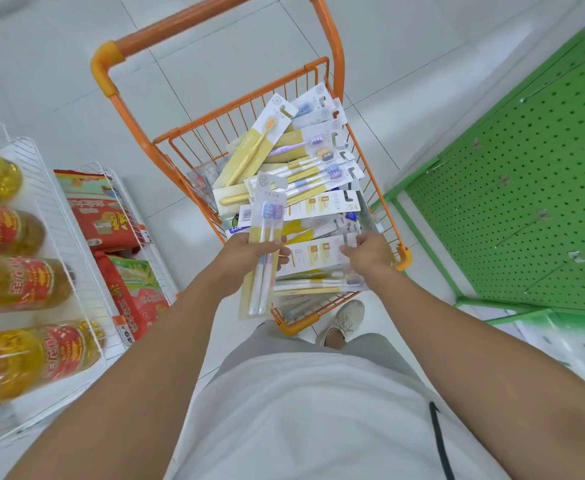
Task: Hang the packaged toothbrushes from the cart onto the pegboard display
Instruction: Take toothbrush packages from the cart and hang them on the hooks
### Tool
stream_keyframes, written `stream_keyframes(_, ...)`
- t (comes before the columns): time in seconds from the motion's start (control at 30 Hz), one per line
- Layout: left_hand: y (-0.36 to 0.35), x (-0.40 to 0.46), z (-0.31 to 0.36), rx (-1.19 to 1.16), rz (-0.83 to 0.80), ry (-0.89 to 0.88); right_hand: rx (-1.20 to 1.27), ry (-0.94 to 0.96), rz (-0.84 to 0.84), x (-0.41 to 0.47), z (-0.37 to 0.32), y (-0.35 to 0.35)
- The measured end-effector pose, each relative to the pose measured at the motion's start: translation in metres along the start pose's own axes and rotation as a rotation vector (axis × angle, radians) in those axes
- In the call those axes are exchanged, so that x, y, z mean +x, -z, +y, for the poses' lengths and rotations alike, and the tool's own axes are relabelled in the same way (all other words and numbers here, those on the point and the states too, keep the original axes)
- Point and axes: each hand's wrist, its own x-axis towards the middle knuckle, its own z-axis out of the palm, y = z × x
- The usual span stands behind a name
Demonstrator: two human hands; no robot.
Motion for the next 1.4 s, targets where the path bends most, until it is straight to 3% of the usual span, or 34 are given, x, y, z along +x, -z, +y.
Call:
stream_keyframes(0.1,-0.003,-0.003,0.002,0.072,0.002,-0.045,0.035,-0.02,-0.066,-0.001,0.0,0.009)
stream_keyframes(0.17,-0.006,-0.002,0.006,0.156,0.043,-0.095,0.11,-0.041,-0.212,-0.01,-0.006,0.027)
stream_keyframes(0.3,-0.019,-0.001,0.017,0.567,0.117,-0.317,0.309,-0.068,-0.476,-0.049,-0.028,0.075)
stream_keyframes(0.47,-0.065,-0.005,0.027,0.774,-0.176,-0.652,0.758,-0.218,-0.527,-0.094,-0.033,0.125)
stream_keyframes(0.53,-0.088,-0.004,0.029,0.713,-0.174,-0.662,0.928,-0.266,-0.496,-0.102,-0.028,0.142)
stream_keyframes(0.6,-0.111,-0.005,0.036,0.622,-0.214,-0.561,0.982,-0.267,-0.444,-0.109,-0.02,0.159)
stream_keyframes(0.73,-0.148,-0.01,0.048,0.604,-0.381,-0.422,0.837,-0.152,-0.252,-0.119,0.008,0.199)
stream_keyframes(0.83,-0.178,-0.019,0.051,0.466,-0.393,-0.354,0.732,0.005,-0.036,-0.122,0.041,0.227)
stream_keyframes(0.93,-0.222,-0.03,0.046,0.363,-0.434,-0.281,0.614,0.152,-0.07,-0.123,0.076,0.243)
stream_keyframes(1.2,-0.347,-0.058,0.011,0.404,-0.523,-0.243,0.821,0.249,-0.05,-0.116,0.174,0.29)
stream_keyframes(1.4,-0.405,-0.066,-0.013,0.437,-0.349,-0.269,0.992,0.209,0.118,-0.114,0.235,0.297)
